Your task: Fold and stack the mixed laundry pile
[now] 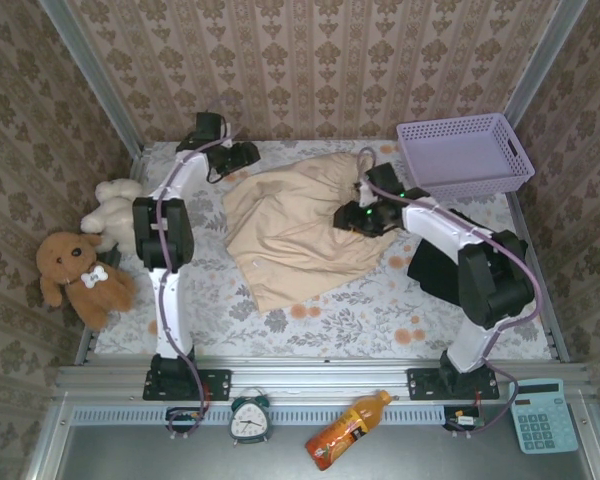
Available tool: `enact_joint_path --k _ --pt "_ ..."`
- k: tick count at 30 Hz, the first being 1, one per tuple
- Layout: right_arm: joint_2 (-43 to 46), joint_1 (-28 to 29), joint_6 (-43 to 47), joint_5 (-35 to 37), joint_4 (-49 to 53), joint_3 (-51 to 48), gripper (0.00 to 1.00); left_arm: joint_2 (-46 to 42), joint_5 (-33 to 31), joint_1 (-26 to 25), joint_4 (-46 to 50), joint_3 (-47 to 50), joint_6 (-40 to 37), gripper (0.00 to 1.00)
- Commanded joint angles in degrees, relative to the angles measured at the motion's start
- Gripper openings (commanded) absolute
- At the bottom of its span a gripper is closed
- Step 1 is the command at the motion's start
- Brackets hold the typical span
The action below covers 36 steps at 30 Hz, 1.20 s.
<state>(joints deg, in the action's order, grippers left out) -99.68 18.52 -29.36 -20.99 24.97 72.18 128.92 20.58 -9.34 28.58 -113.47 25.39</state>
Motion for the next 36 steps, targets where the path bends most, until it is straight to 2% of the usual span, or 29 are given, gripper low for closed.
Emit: enact_joint_path --k 1,5,8,11,15,17,20,21,22,25,27,29,31,33,36 --pt "-0.67 -2.75 7.24 12.16 7.8 2.23 0.52 -9.72 3.44 -1.95 0.22 9.26 -1.06 0.7" --pt "-5.18 -3.73 9.82 19.34 10.0 5.06 0.52 -18.6 4.64 -4.67 -11.73 28.39 5.9 0.64" --pt "-8.61 -3.75 11.78 22.98 11.33 7.12 0.55 -21.33 4.09 -5.67 -19.76 38.3 10.83 0.6" --pt "-10.12 -3.46 13.85 22.46 10.66 7.27 0.56 -19.8 1.4 -5.52 -22.1 41.17 12.34 0.59" --pt "-10.77 -3.01 14.77 21.21 11.58 6.77 0.55 -13.79 -1.39 -5.12 -22.85 38.73 12.42 0.57" --pt "-9.92 -3.05 14.69 20.28 11.15 5.43 0.44 -9.84 -2.2 -4.49 -22.35 35.84 12.7 0.57" --pt "-8.31 -3.12 14.09 18.84 10.8 4.13 0.1 -4.34 -3.82 -3.1 -21.15 30.22 12.16 0.55" --pt "-7.74 -3.13 13.84 18.35 10.74 3.75 0.03 -2.52 -3.98 -2.46 -20.25 27.78 11.74 0.55" --pt "-7.07 -3.21 13.44 17.6 10.18 3.22 0.0 -0.16 -3.15 -1.71 -18.93 24.13 11.06 0.55" --pt "-6.01 -3.23 12.19 16.56 8.98 2.02 0.0 5.62 1.16 -0.43 -12.81 12.08 9.25 0.57" --pt "-5.58 -3.32 11.18 15.57 8.41 1.29 0.03 5.86 2.43 -0.62 -8.65 6.95 7.06 0.61" --pt "-4.82 -3.19 9.72 13.21 6.48 -0.54 0.23 3.09 2.66 -1.0 -5.26 5.95 3.92 0.67" --pt "-4.06 -2.99 8.11 10.57 3.65 -2.21 0.35 -1.62 2.8 -0.95 -4.17 9.54 2.77 0.67" --pt "-3.35 -1.7 7.33 9.08 2.23 -3.55 0.41 -7.99 2.77 -0.87 -5.76 16.62 2.33 0.69" --pt "-2.1 1.44 6.92 10.5 1.24 -4.62 0.49 -18.6 1.68 -0.76 -7.97 28.84 1.75 0.71"
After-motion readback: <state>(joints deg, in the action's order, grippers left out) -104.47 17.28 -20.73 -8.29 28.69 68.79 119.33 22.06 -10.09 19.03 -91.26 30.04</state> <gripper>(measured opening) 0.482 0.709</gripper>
